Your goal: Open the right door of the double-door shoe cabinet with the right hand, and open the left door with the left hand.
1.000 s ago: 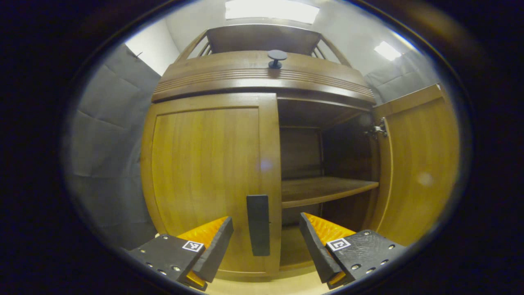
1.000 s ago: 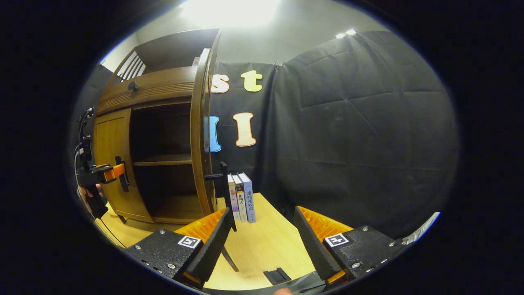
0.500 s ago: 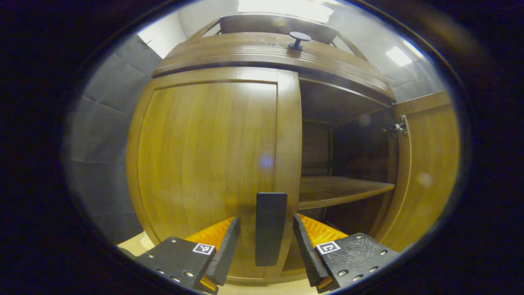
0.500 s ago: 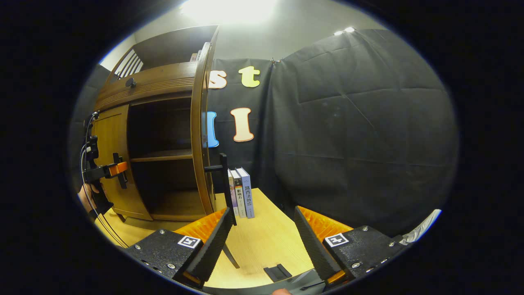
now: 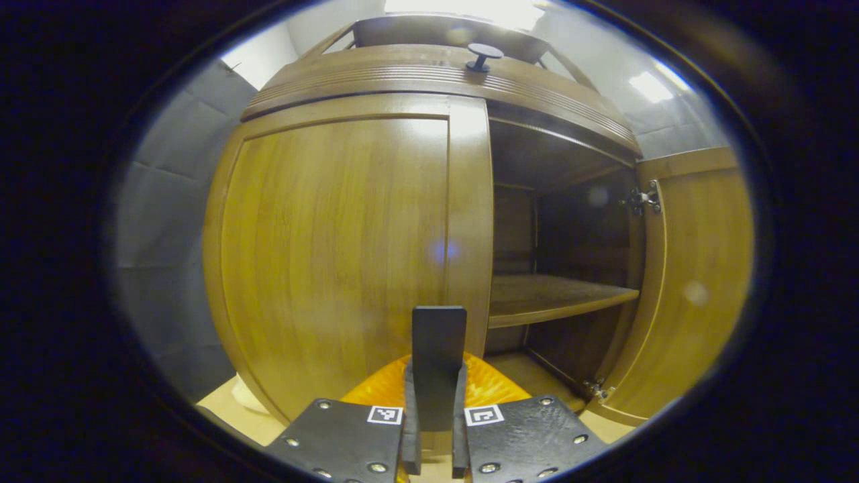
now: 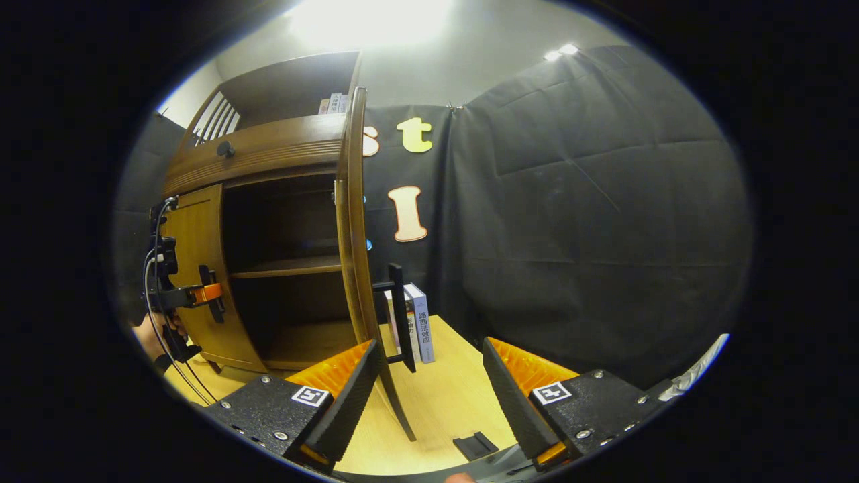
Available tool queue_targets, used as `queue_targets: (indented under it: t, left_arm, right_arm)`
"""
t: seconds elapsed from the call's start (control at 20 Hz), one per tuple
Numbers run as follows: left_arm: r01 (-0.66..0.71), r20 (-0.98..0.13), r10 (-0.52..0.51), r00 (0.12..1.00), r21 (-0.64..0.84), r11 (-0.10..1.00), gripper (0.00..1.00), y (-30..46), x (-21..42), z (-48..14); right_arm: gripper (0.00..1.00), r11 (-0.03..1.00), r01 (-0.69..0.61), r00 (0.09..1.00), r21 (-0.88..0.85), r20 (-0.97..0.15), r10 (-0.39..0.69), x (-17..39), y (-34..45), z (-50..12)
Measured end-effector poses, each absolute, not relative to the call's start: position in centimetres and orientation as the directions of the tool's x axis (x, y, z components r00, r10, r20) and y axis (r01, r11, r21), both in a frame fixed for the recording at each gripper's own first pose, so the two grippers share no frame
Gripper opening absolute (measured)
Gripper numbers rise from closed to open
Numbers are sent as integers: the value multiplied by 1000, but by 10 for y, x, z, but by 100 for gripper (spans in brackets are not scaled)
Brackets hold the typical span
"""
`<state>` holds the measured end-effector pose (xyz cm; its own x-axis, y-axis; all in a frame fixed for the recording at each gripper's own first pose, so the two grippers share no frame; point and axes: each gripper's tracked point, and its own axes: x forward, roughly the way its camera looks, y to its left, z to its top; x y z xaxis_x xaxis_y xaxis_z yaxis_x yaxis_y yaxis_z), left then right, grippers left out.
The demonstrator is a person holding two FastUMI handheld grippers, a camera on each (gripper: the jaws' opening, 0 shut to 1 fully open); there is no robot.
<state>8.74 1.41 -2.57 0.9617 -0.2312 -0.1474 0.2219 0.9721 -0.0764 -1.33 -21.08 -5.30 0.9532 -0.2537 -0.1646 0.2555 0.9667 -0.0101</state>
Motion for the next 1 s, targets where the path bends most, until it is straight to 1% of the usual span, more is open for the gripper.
queue_targets:
  t: [0.05, 0.1, 0.15, 0.3, 0.4, 0.45, 0.5, 0.75, 0.8, 1.0]
  left_arm:
    - [225, -147, -235, 961, -83, 971, 14, 15, 83, -23]
    - [230, -148, -240, 959, -85, 970, 23, 15, 79, -22]
    - [233, -148, -244, 958, -84, 969, 23, 18, 72, -21]
    - [244, -149, -255, 955, -88, 966, 18, 21, 64, -13]
    - [249, -149, -260, 954, -92, 964, 18, 23, 63, -6]
    - [252, -148, -263, 953, -91, 964, 14, 26, 62, -2]
    - [254, -148, -265, 953, -90, 963, 14, 27, 62, 2]
    - [264, -142, -275, 951, -95, 960, 14, 26, 62, 5]
    - [264, -141, -276, 951, -94, 960, 14, 26, 62, 5]
    - [262, -137, -273, 952, -91, 961, 19, 26, 63, 4]
  right_arm:
    - [94, 968, 251, 954, -12, -165, -250, -15, -208, -52]
    - [94, 969, 248, 955, -14, -165, -247, -16, -206, -53]
    - [94, 970, 243, 956, -15, -165, -242, -17, -202, -53]
    - [94, 974, 225, 962, -9, -160, -224, -16, -191, -52]
    - [94, 977, 211, 965, -4, -156, -209, -16, -185, -50]
    - [94, 979, 202, 968, 1, -155, -200, -22, -179, -48]
    - [93, 981, 195, 969, 5, -152, -193, -22, -175, -48]
    - [94, 989, 149, 979, -11, -139, -149, -25, -151, -43]
    - [94, 990, 139, 980, -9, -141, -139, -17, -146, -44]
    - [94, 995, 95, 985, -8, -144, -95, -16, -121, -45]
